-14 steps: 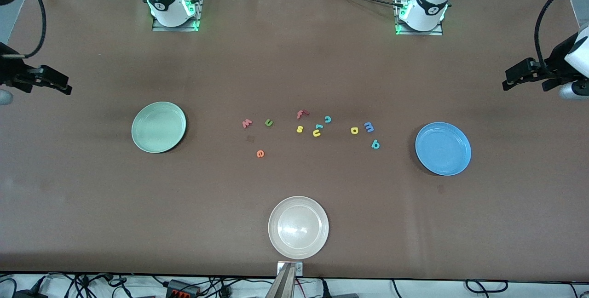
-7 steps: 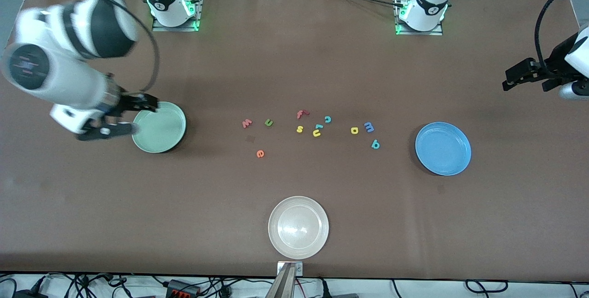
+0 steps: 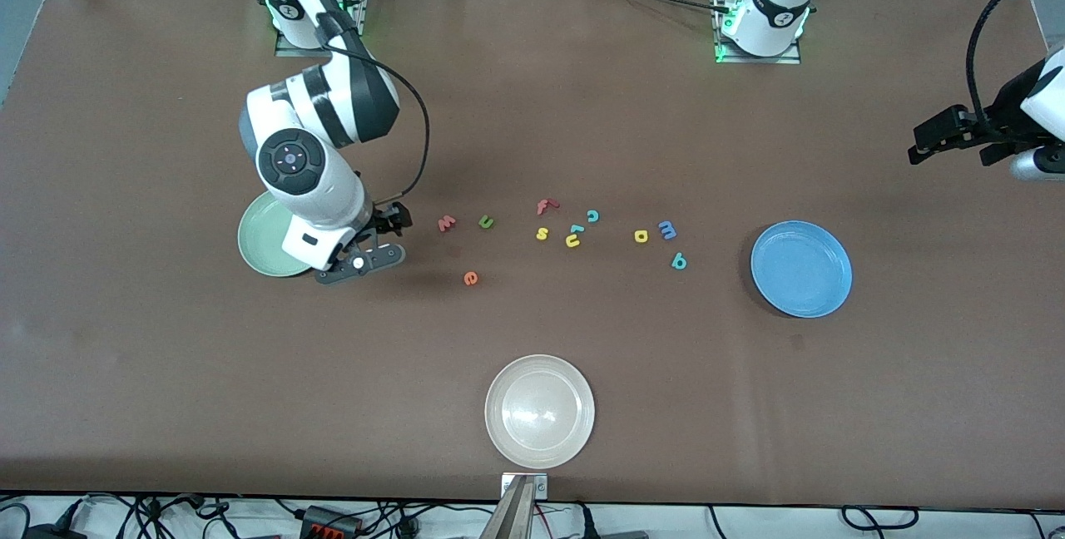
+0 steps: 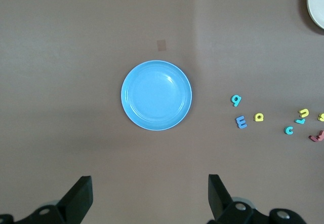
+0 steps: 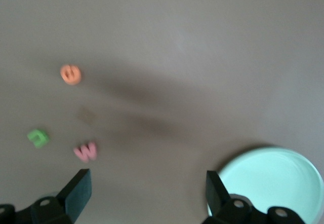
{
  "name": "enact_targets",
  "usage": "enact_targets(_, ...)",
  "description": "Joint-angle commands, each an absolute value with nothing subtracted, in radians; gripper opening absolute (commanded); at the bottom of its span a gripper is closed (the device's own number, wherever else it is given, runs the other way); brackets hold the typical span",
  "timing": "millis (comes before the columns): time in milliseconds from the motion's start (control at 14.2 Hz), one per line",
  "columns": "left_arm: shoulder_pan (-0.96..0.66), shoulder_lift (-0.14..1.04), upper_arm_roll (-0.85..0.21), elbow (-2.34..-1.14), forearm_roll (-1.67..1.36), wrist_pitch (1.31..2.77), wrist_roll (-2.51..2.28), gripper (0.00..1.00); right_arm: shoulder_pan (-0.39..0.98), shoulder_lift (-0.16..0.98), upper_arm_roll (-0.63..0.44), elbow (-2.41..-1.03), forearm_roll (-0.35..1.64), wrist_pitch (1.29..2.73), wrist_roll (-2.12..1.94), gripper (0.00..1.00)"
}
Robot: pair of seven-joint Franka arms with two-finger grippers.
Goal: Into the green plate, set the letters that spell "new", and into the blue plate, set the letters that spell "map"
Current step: 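Reach the right gripper down toward the orange letter e, then grasp the orange e with the right gripper while the left gripper reaches the cyan q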
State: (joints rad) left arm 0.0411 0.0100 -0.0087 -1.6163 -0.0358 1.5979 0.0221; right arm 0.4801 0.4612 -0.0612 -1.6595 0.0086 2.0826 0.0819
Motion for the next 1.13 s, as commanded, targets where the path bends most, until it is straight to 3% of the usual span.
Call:
enact_targets(0, 0.044, 0.023, -0.014, -1.588, -0.041, 1.586, 0.029, 1.0, 0.509, 0.546, -0.069, -1.605, 0.072, 2.181, 0.078, 1.0)
enact_targets(352, 0.032, 0.025, -0.017, -1.592, -0.044, 1.566, 0.035, 1.0, 0.594, 0.696, -0.071, -1.464, 0.071, 2.237, 0.221, 1.0)
enact_targets(564, 0.012, 0.047, -0.021, -1.594, -0.051, 1.549, 0.034, 1.0, 0.617, 0.742, -0.071, -1.439, 0.069, 2.269, 0.229, 0.94)
enact_targets(846, -0.02, 0.185, -0.021, -1.591, -0.051, 1.563, 0.038, 1.0, 0.629, 0.785, -0.074, -1.439, 0.058, 2.296, 0.224, 0.78)
enact_targets(1057, -0.083, 0.303, -0.021, -1.589, -0.051, 1.601, 0.038, 1.0, 0.641, 0.816, -0.074, -1.439, 0.057, 2.322, 0.221, 0.77)
